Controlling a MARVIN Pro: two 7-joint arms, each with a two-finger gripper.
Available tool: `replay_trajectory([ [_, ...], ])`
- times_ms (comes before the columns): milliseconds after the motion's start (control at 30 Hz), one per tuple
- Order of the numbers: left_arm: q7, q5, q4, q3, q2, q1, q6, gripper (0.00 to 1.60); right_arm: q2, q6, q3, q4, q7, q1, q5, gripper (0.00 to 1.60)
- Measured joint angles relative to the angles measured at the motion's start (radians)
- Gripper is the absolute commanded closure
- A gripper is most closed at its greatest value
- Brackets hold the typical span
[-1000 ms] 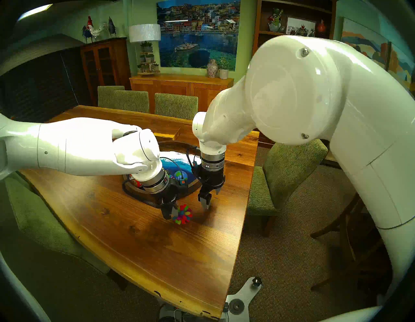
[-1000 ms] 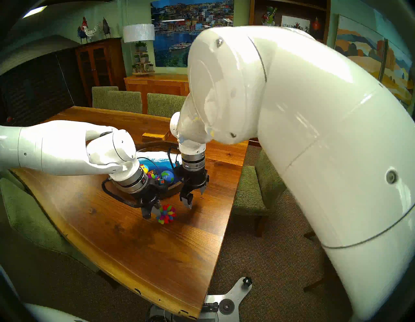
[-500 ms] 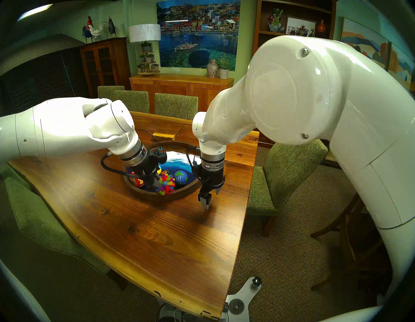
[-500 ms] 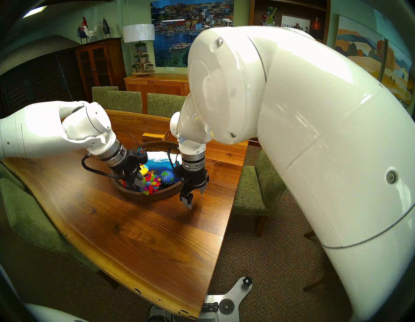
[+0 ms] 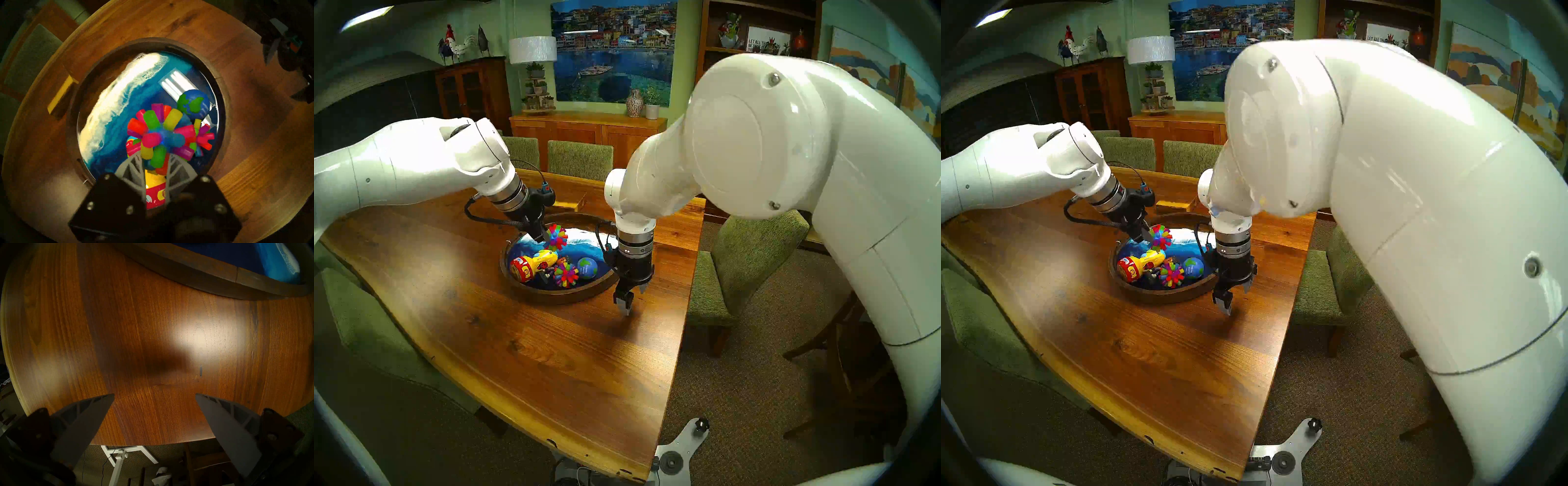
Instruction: Put toys in center tray
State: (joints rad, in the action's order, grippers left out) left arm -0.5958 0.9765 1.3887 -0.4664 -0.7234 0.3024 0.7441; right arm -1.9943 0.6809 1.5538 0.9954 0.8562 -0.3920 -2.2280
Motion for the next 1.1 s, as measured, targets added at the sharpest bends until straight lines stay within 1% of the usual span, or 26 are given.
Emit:
replay_trajectory([
  [33, 0.002, 0.003, -0.02, 0.0, -0.012, -0.011, -0.003, 0.7, 0.0, 0.0, 0.0, 0.0, 0.0, 0.0, 0.0, 0.0],
  [67, 0.001, 0.007, -0.05, -0.002, -0.03, -0.028, -0.01, 0.41, 0.0, 0.0, 0.0, 0.0, 0.0, 0.0, 0.0, 0.0],
  [100, 0.0, 0.008, -0.059, -0.002, -0.035, -0.033, -0.012, 0.41, 0.0, 0.0, 0.0, 0.0, 0.0, 0.0, 0.0, 0.0],
  [133, -0.001, 0.009, -0.068, -0.003, -0.041, -0.038, -0.014, 0.8, 0.0, 0.0, 0.0, 0.0, 0.0, 0.0, 0.0, 0.0],
  [167, -0.005, 0.011, -0.081, -0.003, -0.047, -0.044, -0.017, 0.96, 0.0, 0.0, 0.0, 0.0, 0.0, 0.0, 0.0, 0.0],
  [233, -0.035, 0.014, -0.126, -0.006, -0.071, -0.061, -0.034, 0.97, 0.0, 0.0, 0.0, 0.0, 0.0, 0.0, 0.0, 0.0],
  [267, -0.041, 0.014, -0.133, -0.006, -0.074, -0.062, -0.036, 0.97, 0.0, 0.0, 0.0, 0.0, 0.0, 0.0, 0.0, 0.0],
  [333, -0.063, 0.014, -0.157, -0.008, -0.085, -0.066, -0.044, 0.92, 0.0, 0.0, 0.0, 0.0, 0.0, 0.0, 0.0, 0.0],
  [433, -0.104, 0.013, -0.196, -0.011, -0.105, -0.071, -0.061, 0.9, 0.0, 0.0, 0.0, 0.0, 0.0, 0.0, 0.0, 0.0],
  [467, -0.114, 0.012, -0.204, -0.013, -0.109, -0.072, -0.065, 0.87, 0.0, 0.0, 0.0, 0.0, 0.0, 0.0, 0.0, 0.0],
  [500, -0.124, 0.01, -0.212, -0.014, -0.113, -0.073, -0.07, 0.77, 0.0, 0.0, 0.0, 0.001, 0.0, 0.0, 0.0, 0.0],
  [533, -0.131, 0.008, -0.216, -0.016, -0.116, -0.073, -0.073, 0.6, 0.0, 0.0, 0.0, 0.001, 0.0, 0.0, 0.0, 0.0],
  [567, -0.139, 0.005, -0.221, -0.017, -0.12, -0.074, -0.077, 0.16, 0.0, 0.0, 0.0, 0.001, 0.0, 0.0, 0.0, 0.0],
  [600, -0.148, 0.001, -0.226, -0.018, -0.123, -0.075, -0.082, 0.02, 0.0, 0.0, 0.0, 0.001, 0.0, 0.0, 0.0, 0.0],
  [767, -0.178, -0.01, -0.234, -0.02, -0.126, -0.076, -0.096, 0.0, 0.0, 0.0, 0.0, 0.001, 0.0, 0.0, 0.0, 0.0],
  [867, -0.195, -0.015, -0.229, -0.02, -0.116, -0.072, -0.103, 0.0, 0.0, 0.0, 0.0, 0.001, 0.0, 0.0, 0.0, 0.0],
  [1100, -0.23, -0.039, -0.157, -0.025, -0.057, -0.043, -0.114, 0.0, 0.0, 0.0, 0.0, 0.001, 0.0, 0.0, 0.0, 0.0],
])
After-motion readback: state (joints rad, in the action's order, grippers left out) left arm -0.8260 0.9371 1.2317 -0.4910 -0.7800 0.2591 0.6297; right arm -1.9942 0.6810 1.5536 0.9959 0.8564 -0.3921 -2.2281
